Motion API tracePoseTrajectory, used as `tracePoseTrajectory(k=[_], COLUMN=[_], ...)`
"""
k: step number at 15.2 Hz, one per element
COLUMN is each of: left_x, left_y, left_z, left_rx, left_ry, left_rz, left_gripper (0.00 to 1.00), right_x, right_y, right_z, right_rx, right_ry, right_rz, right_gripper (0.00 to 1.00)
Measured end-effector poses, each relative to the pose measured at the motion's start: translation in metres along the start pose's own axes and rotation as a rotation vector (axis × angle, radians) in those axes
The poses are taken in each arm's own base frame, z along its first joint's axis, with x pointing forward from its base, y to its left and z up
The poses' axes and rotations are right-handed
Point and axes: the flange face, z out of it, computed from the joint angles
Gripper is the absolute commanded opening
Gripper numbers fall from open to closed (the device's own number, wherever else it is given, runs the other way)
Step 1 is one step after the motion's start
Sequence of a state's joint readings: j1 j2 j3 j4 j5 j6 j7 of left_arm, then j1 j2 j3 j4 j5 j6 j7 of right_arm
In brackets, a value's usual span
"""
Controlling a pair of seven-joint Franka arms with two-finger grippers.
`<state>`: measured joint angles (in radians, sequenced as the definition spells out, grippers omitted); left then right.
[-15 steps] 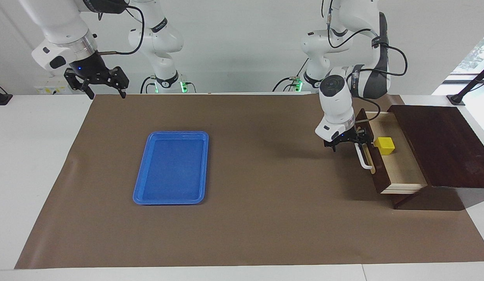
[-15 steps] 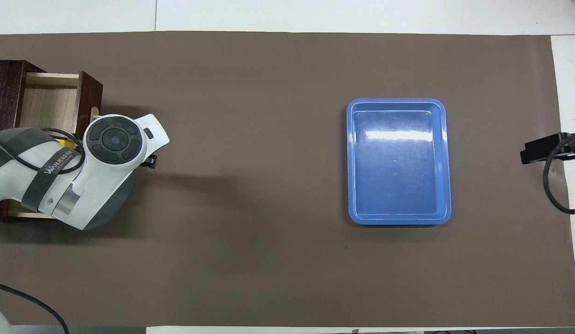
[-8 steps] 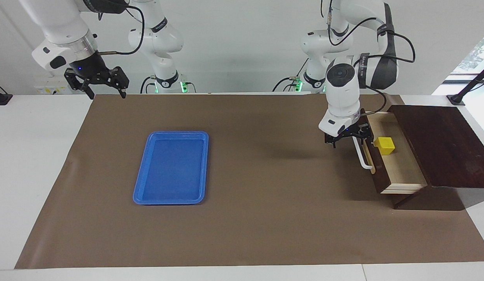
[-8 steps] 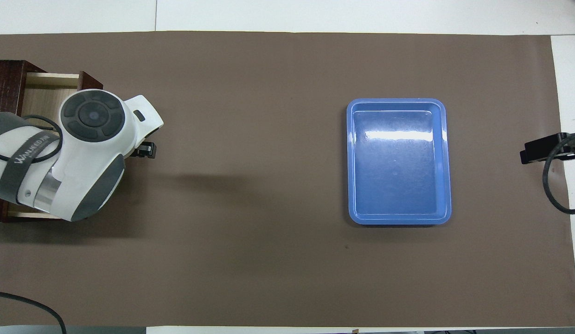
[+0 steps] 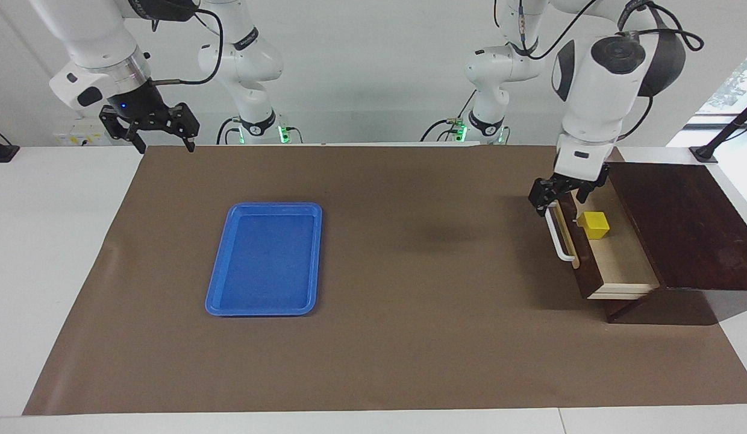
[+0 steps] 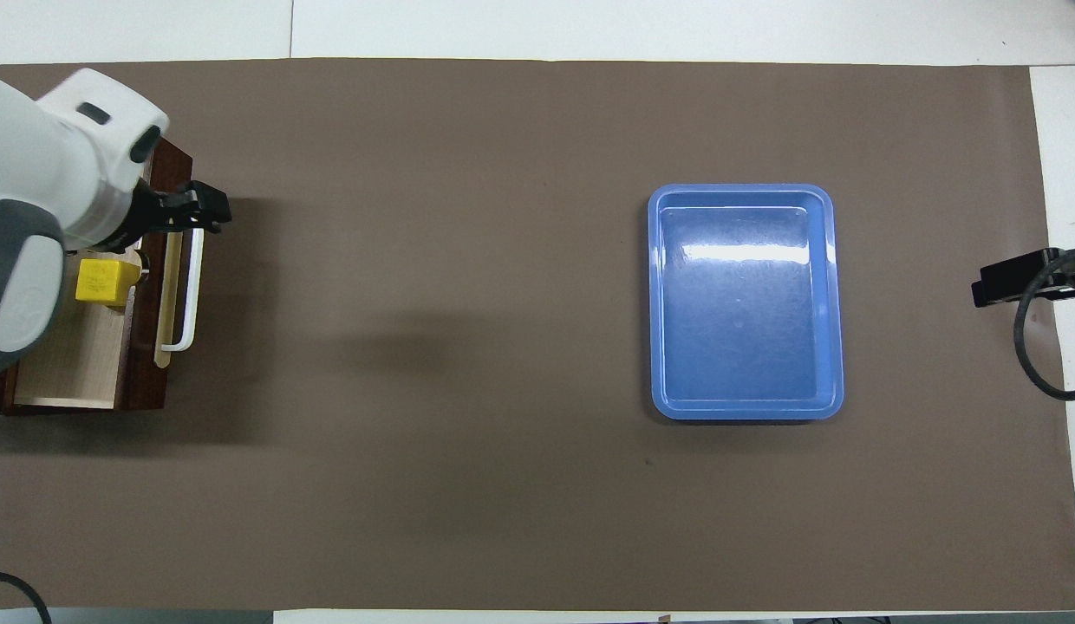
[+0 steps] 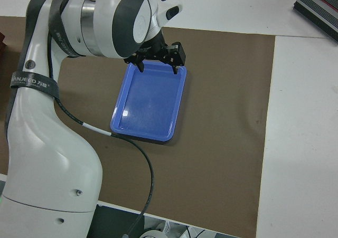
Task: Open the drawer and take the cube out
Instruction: 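Release the handle and raise the left gripper above the drawer, then lower the left gripper into the drawer and grasp the yellow cube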
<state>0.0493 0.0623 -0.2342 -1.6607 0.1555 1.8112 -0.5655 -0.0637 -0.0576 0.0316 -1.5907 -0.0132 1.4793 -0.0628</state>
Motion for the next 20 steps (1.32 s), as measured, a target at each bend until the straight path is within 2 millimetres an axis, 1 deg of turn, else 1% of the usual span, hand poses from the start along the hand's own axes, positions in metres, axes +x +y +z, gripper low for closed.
tracePoseTrajectory(k=[1, 2, 4, 8, 11, 14, 17, 20], left_x=[0.010, 0.018, 0.030, 0.044, 0.045, 0.037, 0.030, 0.029], left_y=[-0.014, -0.028, -0.053, -0.097, -0.121, -0.124, -0.124, -0.126], left_z=[-0.007, -0.009, -0.006, 0.008, 0.025, 0.045, 0.064, 0.071], left_rx=[-0.016, -0.021, -0.015, -0.019, -0.022, 0.009, 0.032, 0.042], left_ry=[0.005, 0.005, 0.002, -0.047, -0.102, -0.138, -0.159, -0.165], left_rz=[-0.107, -0.220, -0.420, -0.675, -0.799, -0.898, -0.956, -1.003], left_gripper=[1.00, 1.00, 1.00, 1.00, 1.00, 1.00, 1.00, 1.00], right_x=[0.000, 0.000, 0.000, 0.000, 0.000, 0.000, 0.000, 0.000], right_y=[0.000, 0.000, 0.000, 0.000, 0.000, -0.001, -0.001, -0.001], right_z=[0.000, 0.000, 0.001, 0.001, 0.002, 0.004, 0.005, 0.006], right_rx=[0.000, 0.000, 0.000, 0.000, 0.000, 0.000, 0.000, 0.001], right_ry=[0.000, 0.000, -0.001, -0.003, -0.004, -0.009, -0.012, -0.013], right_rz=[0.000, 0.000, 0.000, 0.000, 0.000, -0.001, -0.002, -0.002], right_gripper=[1.00, 1.00, 1.00, 1.00, 1.00, 1.00, 1.00, 1.00])
